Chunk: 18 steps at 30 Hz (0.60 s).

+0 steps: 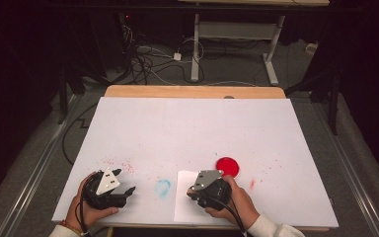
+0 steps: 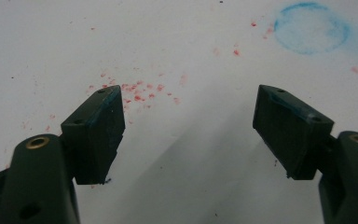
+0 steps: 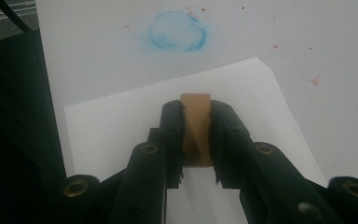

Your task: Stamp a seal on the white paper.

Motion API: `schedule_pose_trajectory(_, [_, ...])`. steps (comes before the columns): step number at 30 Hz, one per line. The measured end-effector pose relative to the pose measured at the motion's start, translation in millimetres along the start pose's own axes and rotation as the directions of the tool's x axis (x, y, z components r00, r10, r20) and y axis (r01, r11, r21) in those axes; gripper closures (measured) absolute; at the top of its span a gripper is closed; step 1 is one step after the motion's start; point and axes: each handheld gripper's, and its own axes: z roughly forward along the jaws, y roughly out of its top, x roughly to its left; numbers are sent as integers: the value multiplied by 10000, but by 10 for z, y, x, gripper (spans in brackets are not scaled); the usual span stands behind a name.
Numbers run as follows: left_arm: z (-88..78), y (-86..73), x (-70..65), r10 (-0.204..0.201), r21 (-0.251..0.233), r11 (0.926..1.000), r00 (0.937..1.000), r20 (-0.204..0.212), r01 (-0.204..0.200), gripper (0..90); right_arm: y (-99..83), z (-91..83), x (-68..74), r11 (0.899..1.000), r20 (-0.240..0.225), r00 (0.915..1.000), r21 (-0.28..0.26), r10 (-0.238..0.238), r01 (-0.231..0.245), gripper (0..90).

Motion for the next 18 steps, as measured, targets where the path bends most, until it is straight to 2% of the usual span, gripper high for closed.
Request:
schedule_pose_trajectory(3, [2,2,-1,1,5,10000,10000,4,-1,242,-5,19,5,10000,-8,10000,88,44,-44,761])
schedule_pose_trajectory(8, [5,2,-3,12,19,10000,10000,23,-12,242,-34,107,7,9982,-104,9999,600,2,4,761])
schedule_pose_trajectory(13, [7,2,-3,14,23,10000,10000,37,-14,243,-51,128,1,9984,-125,9999,556,95,-88,762])
schedule_pose_trajectory(18, [5,4,-5,41,40,10000,10000,39,-42,243,-57,134,3,9986,-115,9999,536,-8,14,762])
